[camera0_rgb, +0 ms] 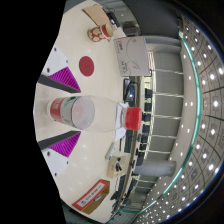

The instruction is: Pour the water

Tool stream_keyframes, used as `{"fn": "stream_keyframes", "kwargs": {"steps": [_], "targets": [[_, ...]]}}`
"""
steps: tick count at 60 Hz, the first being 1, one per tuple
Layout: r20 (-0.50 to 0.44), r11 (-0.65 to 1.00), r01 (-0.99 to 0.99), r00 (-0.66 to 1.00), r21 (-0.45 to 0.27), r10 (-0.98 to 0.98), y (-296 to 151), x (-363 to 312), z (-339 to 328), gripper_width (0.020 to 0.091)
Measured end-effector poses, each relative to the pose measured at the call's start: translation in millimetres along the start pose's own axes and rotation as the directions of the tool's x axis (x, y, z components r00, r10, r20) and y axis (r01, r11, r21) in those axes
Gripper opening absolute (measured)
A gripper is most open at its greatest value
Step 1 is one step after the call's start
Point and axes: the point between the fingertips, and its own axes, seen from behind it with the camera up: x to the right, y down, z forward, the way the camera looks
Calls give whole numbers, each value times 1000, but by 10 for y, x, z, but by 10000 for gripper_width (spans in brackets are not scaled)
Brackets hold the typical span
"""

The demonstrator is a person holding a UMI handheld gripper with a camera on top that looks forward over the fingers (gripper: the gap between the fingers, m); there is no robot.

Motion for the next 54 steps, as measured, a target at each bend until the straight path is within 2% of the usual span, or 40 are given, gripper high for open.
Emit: {"fn": "stream_keyframes", "kwargs": {"steps": [6, 15, 21, 29, 38, 48, 54], "targets": [[11, 1000, 1, 1000, 6, -1, 41, -11, 235, 573], [21, 998, -60, 998, 36, 59, -19, -28, 312, 477], [-4, 996, -76, 997, 39, 76, -17, -4, 310, 384], [-37, 999, -31, 999, 33, 32, -97, 32, 290, 385], [-112, 994, 96, 990, 47, -91, -451, 7, 227, 385], [-220, 935, 353, 914, 23, -340, -1008, -228, 199, 381], [-283, 835, 550, 799, -14, -531, -1357, -531, 231, 382]]}}
